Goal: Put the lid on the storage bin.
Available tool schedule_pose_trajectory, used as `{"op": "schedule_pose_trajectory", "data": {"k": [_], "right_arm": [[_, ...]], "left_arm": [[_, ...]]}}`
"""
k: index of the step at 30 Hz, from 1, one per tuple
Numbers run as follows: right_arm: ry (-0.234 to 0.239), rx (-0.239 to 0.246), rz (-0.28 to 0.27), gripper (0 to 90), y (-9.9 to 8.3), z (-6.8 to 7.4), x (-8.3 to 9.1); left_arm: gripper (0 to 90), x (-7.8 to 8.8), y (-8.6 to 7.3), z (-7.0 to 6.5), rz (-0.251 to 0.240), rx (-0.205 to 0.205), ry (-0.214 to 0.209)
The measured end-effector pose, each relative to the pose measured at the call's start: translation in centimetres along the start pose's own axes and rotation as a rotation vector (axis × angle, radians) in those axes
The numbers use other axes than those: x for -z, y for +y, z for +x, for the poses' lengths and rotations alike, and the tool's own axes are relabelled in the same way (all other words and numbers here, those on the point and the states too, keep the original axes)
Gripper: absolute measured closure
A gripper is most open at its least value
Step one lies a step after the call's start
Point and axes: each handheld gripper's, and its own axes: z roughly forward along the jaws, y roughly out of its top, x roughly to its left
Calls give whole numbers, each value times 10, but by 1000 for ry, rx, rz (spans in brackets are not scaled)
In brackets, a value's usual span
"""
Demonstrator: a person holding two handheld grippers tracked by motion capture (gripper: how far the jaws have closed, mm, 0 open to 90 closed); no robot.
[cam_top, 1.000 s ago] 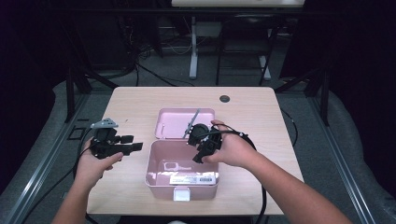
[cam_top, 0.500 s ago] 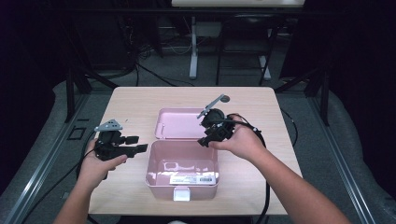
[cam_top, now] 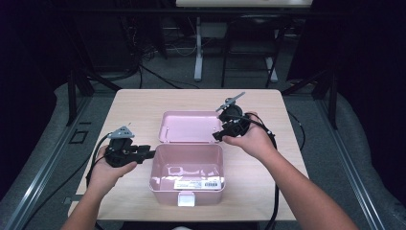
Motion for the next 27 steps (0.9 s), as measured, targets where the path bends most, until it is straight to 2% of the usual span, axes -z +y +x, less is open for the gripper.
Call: {"op": "schedule_pose_trajectory", "data": {"k": [4,9,11,15,18,21,26,27], "right_arm": [[-15,-17,0,491,-2,-6,-4],[-7,-44,-5,559,-2,-9,-9],[1,-61,-2,576,-3,-10,-12],[-12,-51,-10,579,-1,-10,-15],[-9,-54,-12,588,0,-11,-16],[-14,-81,-12,595,2,-15,-21],[-36,-91,-7,596,4,-20,-27],[-38,-105,-11,596,5,-22,-29]], "left_arm": [[686,-2,0,-2,10,-3,-4],[724,-4,-1,-3,11,-14,13],[756,-4,0,-4,18,-17,4],[786,-6,-1,-6,23,-30,2],[787,-6,-1,-6,26,-33,1],[790,-6,-1,-6,20,-24,0],[791,-6,-1,-5,20,-24,-1],[792,-6,-1,-5,20,-23,-1]]}}
